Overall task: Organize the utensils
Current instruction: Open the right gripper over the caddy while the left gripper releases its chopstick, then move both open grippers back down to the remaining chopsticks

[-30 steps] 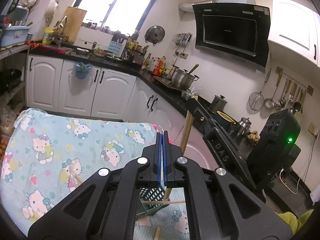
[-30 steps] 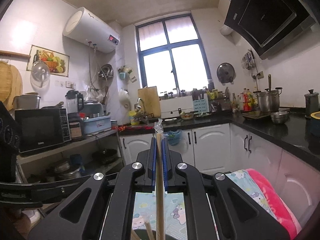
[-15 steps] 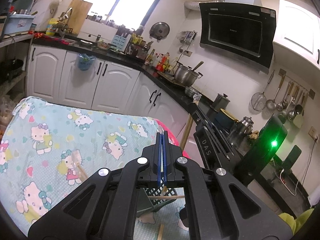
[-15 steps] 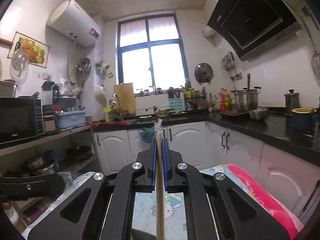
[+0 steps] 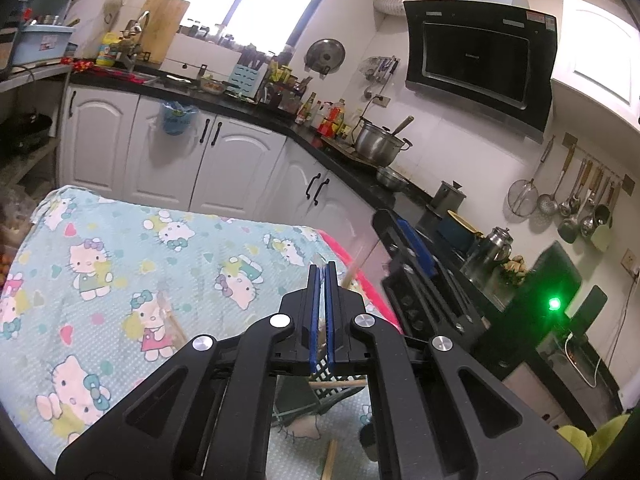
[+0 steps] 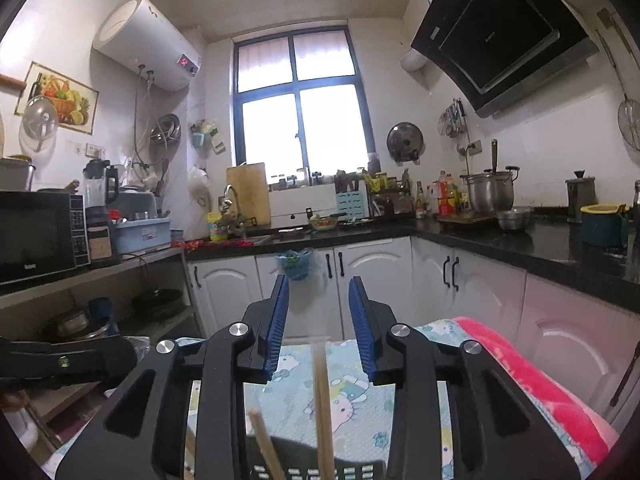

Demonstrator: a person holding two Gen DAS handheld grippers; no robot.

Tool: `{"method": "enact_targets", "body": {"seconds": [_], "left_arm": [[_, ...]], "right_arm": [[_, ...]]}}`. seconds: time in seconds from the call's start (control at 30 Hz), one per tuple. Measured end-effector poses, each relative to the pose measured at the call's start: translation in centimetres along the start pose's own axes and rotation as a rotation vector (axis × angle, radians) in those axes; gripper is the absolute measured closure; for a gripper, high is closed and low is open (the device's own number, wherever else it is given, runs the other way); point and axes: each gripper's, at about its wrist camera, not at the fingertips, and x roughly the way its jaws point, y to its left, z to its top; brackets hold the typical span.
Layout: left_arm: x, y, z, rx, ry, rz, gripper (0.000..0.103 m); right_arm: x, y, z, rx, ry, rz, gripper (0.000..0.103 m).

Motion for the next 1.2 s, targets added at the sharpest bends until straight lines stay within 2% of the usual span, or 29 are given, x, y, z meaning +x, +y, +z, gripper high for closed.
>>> {"method": "enact_targets", "body": {"seconds": [0.07,0.13,0.2,0.23,0.27,0.33,0.37,0.43,0.5,0.57,0.67,0.9,1.03,1.2], "left_arm": [[-0.2,0.1,-0.1,-0.002,0.000,0.007,0.103],[-0.6,0.1,-0.3,0.003,-0.005,0.021,0.101],[-1.1,0.1,-0.3,0.001,-0.012,0.027,0.086],[-1.3,0.1,-0.3,-0.001,-0.015,0.028,0.074],[-1.5,0.1,-0.4,-0.002,-0.017,0.027,0.068],[-1.9,0.2,-0.5,-0.001,-0.024,0.038,0.063],[-2.2,0.2,-0.5,-0.003,-0.029,0.043,0.054],[-2.8,0.4,-0.6,-0.011,-0.041,0.053,0.042],[-3.4,0.5,-0.6,-0.020,-0.054,0.050,0.034],[-4.4,0.5,-0.6,-0.030,-0.070,0.054,0.019],[-5.4,0.4,-0.9,-0.028,-0.084,0.071,0.010],[-6.9,0.5,-1.9,-0.034,-0.079,0.123,0.010],[-7.7,0.9,-2.9,-0.048,-0.073,0.142,0.010],[-8.5,1.7,-4.4,-0.070,-0.058,0.158,0.010]], "right_arm": [[-0.6,-0.3,0.2,0.013,0.013,0.016,0.071],[-1.4,-0.6,0.5,0.029,0.023,0.026,0.064],[-2.1,-0.8,0.7,0.036,0.035,0.042,0.057],[-2.5,-0.9,0.8,0.035,0.049,0.043,0.052],[-2.8,-0.9,0.8,0.035,0.067,0.043,0.052],[-3.3,-1.1,1.0,0.049,0.099,0.049,0.045],[-3.7,-1.3,1.1,0.062,0.113,0.053,0.041],[-4.3,-1.5,1.2,0.077,0.135,0.051,0.032],[-5.0,-1.8,1.3,0.094,0.154,0.062,0.028],[-5.6,-2.3,1.4,0.127,0.176,0.082,0.023],[-6.3,-2.8,1.4,0.160,0.218,0.100,0.018],[-7.7,-3.4,1.2,0.210,0.300,0.150,0.013],[-8.3,-3.8,1.0,0.247,0.356,0.170,0.012],[-9.3,-3.7,0.4,0.247,0.385,0.176,0.012]]}}
